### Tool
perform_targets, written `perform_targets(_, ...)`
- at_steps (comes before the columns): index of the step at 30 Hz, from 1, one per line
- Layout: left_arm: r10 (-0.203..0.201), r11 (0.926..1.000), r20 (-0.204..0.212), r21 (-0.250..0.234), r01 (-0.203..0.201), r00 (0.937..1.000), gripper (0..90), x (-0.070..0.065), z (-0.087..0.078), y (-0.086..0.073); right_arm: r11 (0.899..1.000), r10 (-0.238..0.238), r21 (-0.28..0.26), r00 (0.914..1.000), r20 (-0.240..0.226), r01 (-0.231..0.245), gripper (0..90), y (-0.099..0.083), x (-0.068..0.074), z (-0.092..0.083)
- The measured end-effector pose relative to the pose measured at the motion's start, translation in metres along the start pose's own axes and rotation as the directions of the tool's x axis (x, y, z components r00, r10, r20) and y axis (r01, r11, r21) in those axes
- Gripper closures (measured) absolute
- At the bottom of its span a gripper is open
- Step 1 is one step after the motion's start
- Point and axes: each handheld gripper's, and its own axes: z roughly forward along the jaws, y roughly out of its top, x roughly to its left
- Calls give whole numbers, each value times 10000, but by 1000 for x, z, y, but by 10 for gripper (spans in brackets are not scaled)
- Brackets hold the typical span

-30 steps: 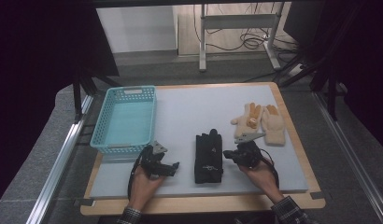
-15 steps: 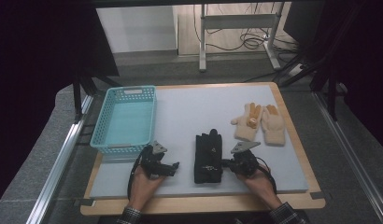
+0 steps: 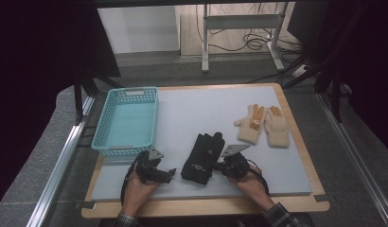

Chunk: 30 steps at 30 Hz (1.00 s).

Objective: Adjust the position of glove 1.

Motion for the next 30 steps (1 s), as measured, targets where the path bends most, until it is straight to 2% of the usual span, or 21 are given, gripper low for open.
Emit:
perform_targets(5,-30,9999,32,-132,30,10000,19,4,-4,-7,10000,-5,5,10000,34,4,880,6,2,6)
perform_targets(6,-57,9998,151,-165,60,9999,19,6,-4,-9,10000,18,-4,10000,56,-18,880,9,3,10)
perform_targets(12,-4,9998,104,-177,6,9999,22,5,-4,-9,10000,-57,-11,9998,170,57,880,17,5,19)
perform_targets(18,-135,9999,234,-105,138,9996,19,7,-3,-8,9998,-198,-33,9996,192,198,873,22,8,26)
perform_targets(25,-161,9998,268,-125,164,9995,18,8,-3,-9,9995,-257,-182,9996,110,259,814,21,7,14)
perform_targets(30,-164,9997,277,-152,169,9995,17,8,-3,-9,9989,-210,-398,9986,492,230,736,16,-2,-3)
